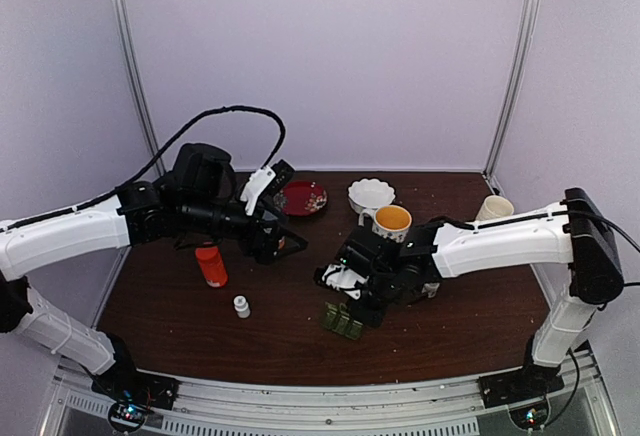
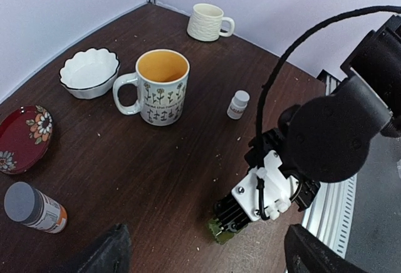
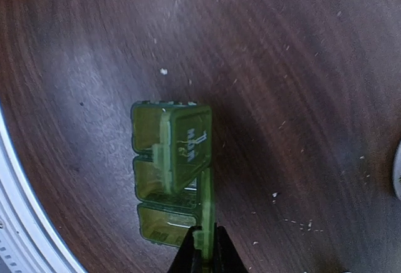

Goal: Sort the pills into containers
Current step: Place the pill container at the center of the board, then pick up the pill bottle from the center of the board.

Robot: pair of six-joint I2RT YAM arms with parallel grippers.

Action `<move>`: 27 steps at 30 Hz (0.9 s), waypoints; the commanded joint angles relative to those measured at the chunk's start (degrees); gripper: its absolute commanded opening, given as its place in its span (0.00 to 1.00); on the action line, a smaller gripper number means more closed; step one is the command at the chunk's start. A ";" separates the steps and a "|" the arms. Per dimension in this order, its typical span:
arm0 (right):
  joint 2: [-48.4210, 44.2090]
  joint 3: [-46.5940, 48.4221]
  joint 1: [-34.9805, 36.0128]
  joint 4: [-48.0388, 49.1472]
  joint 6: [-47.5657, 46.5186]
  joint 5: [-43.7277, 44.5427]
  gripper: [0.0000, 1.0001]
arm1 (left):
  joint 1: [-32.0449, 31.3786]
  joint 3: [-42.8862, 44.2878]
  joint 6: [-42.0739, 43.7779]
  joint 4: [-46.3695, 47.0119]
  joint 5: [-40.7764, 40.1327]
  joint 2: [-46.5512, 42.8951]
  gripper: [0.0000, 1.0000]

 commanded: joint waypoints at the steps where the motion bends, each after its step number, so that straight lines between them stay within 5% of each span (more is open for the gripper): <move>1: 2.82 1.23 -0.87 -4.53 -3.08 -1.91 0.10 | -0.05 -1.62 0.98 0.52 -1.96 0.69 0.88; 4: 3.57 1.09 -1.54 -4.26 -3.77 -3.22 0.18 | -0.05 -2.32 0.96 1.14 -2.55 0.87 0.88; 8: 4.08 1.00 -2.27 -4.10 -3.47 -3.25 0.55 | -0.05 -2.13 0.90 1.29 -3.59 1.73 0.88; 10: 3.67 0.72 -2.80 -3.59 -2.89 -3.15 0.65 | -0.03 -1.99 0.73 1.45 -3.93 2.03 0.88; 27: -19.86 -9.60 -12.64 3.62 10.00 7.86 0.65 | -0.05 -6.31 -6.13 5.56 -25.43 -2.68 0.98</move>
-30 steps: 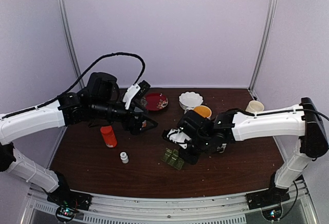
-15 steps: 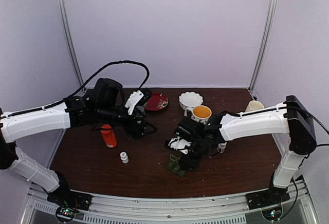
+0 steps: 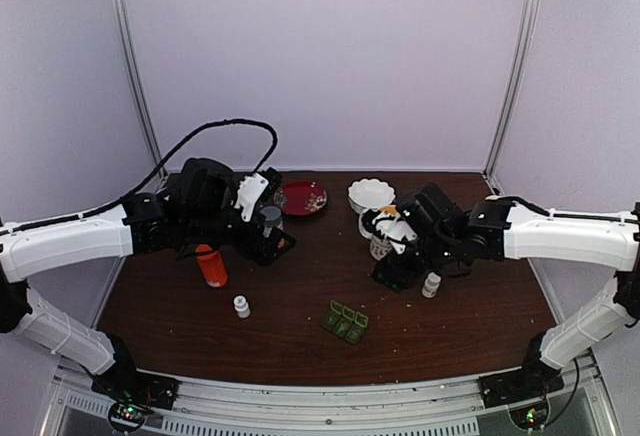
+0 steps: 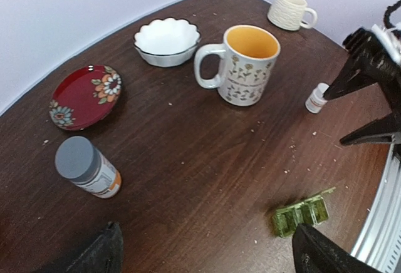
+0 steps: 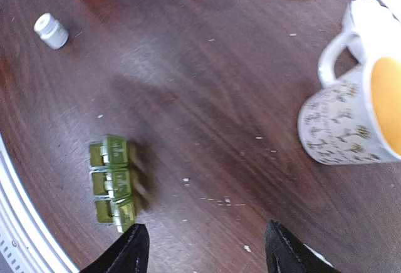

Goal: Sort the pills into containers
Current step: Pick up the pill bottle from the center of the board.

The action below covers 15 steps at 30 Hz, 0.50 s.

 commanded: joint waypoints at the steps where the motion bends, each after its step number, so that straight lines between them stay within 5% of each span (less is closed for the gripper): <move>1: -4.97 -2.33 -5.25 -0.15 7.11 5.02 0.66 | -0.05 -2.48 -3.77 5.34 -8.30 -3.77 0.97; 6: -6.51 -4.31 -5.23 -4.21 12.28 3.15 0.65 | -0.08 -2.33 -0.01 6.97 6.30 -1.34 0.96; 15: -8.52 -9.36 -5.65 -7.59 21.61 13.01 0.65 | -5.89 2.36 7.91 6.28 15.50 7.71 0.92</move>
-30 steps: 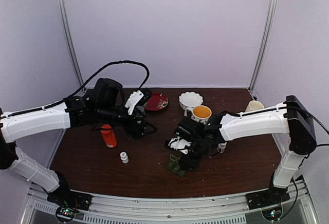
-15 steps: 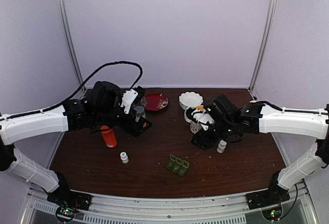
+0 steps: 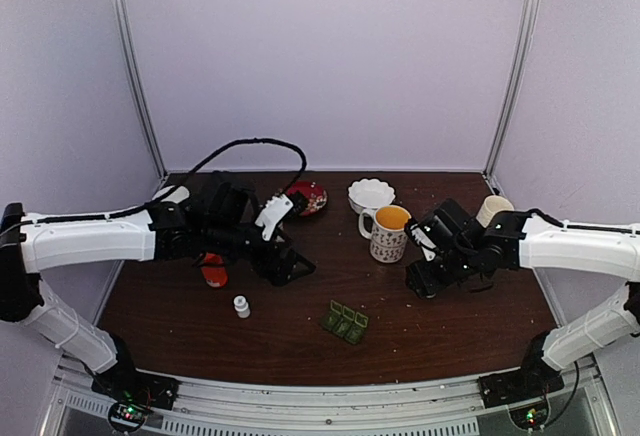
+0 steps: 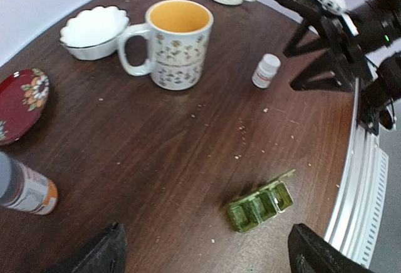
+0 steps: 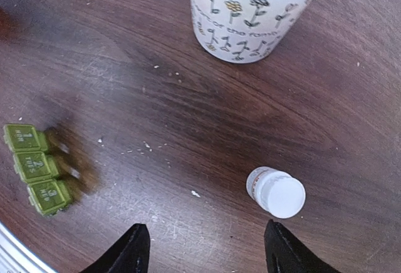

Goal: Sort the pills into containers
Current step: Pick up the pill bottle from the center of the board.

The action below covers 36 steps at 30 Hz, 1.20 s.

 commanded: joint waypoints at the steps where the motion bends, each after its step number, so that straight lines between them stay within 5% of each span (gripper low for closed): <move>1: -0.74 -0.70 -0.39 -2.11 5.65 7.09 0.65 | -5.67 4.76 8.14 1.33 5.30 4.61 0.92; 8: 1.58 -0.07 -5.15 -0.30 6.67 7.82 0.65 | -7.83 9.61 14.76 -1.85 6.03 12.11 0.89; 28: 10.12 1.60 -9.38 0.55 5.09 6.11 0.42 | -7.76 11.67 11.31 -0.63 0.82 12.28 0.88; 36: 11.17 1.82 -9.66 0.34 5.25 5.24 0.44 | -7.77 11.39 11.35 -1.20 0.73 12.28 0.88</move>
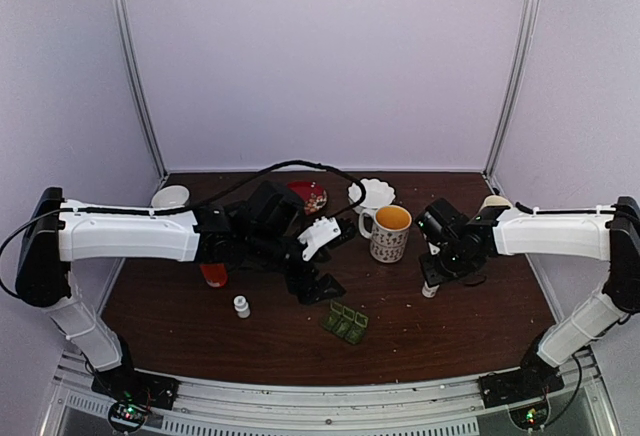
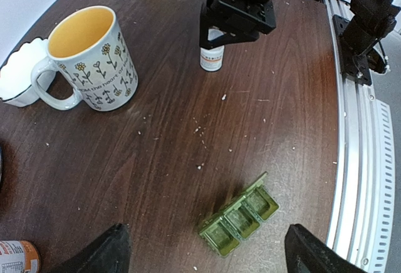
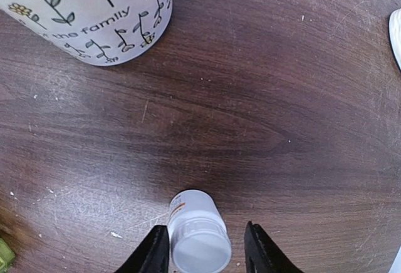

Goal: Sort the pills into containers
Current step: Pick up the pill bottle from the center of the board.

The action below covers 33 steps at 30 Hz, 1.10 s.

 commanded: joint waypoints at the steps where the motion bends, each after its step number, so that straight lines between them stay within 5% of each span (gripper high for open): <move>1: 1.22 1.09 -0.65 0.25 0.27 -0.92 0.45 | 0.19 1.24 -0.51 1.31 -0.38 -1.01 0.88; 13: 0.90 0.62 -0.74 0.33 0.18 -2.13 0.30 | 0.16 0.99 -0.53 0.77 -0.34 -0.97 0.88; 22: 0.62 0.39 -0.80 -0.42 -0.40 -2.31 0.42 | 0.24 0.78 -0.51 0.75 -0.22 -0.79 0.88; 33: 1.21 0.74 -0.73 -1.43 -0.87 -1.92 0.39 | 0.22 0.81 -0.49 0.36 -0.49 -0.68 0.88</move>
